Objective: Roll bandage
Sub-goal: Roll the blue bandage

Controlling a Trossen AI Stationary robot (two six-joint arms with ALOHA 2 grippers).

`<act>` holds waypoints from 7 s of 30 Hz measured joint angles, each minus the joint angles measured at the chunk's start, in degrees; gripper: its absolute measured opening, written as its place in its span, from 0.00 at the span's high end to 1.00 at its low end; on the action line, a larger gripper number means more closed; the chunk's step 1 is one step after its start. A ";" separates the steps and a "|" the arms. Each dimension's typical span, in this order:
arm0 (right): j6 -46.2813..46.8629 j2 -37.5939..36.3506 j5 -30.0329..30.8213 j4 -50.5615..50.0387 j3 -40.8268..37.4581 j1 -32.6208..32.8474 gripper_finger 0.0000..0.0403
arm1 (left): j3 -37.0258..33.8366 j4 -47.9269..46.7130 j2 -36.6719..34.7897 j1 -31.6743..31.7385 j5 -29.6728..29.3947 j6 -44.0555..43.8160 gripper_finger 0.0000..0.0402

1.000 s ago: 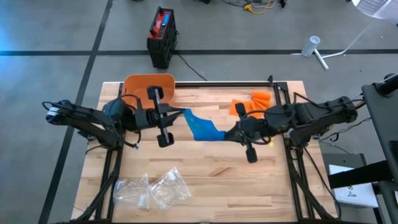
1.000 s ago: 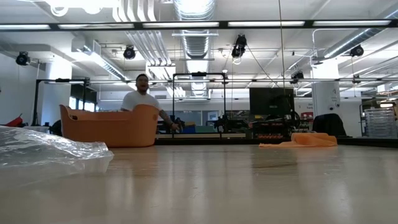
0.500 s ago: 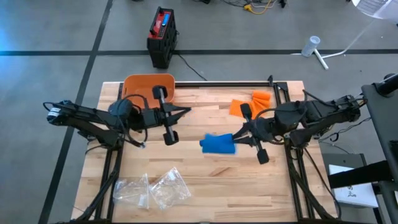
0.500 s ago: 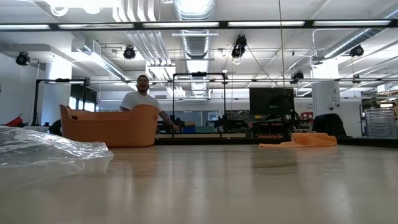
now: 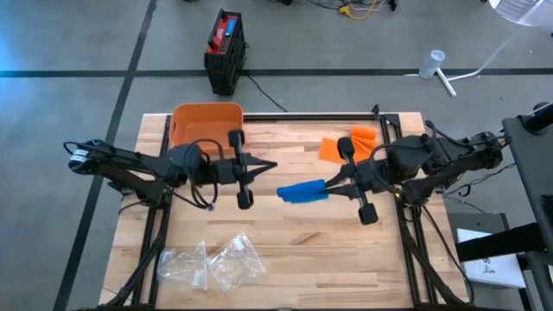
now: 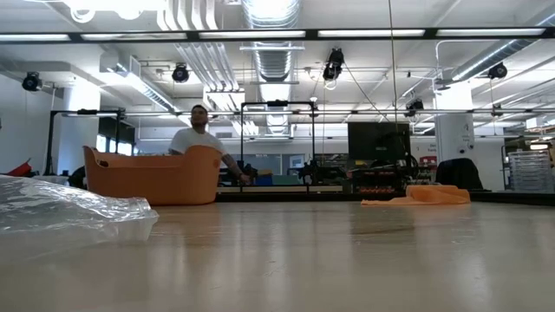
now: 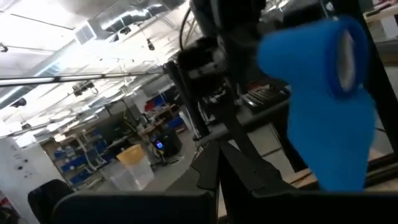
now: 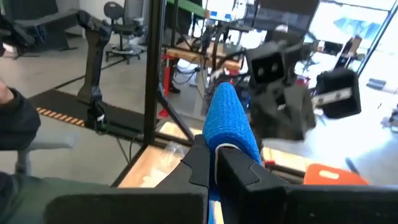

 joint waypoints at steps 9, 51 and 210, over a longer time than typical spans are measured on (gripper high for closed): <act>-5.44 0.02 0.11 3.25 0.00 0.00 0.99 | -0.26 -1.67 2.43 0.15 11.48 -4.00 0.92; -14.96 -0.17 10.16 4.38 -0.02 -0.02 0.99 | 0.63 7.93 8.70 -0.73 22.77 -3.54 0.91; -40.58 6.95 27.04 21.96 -3.50 1.01 0.99 | -13.49 52.84 19.24 4.15 -10.93 -43.60 0.43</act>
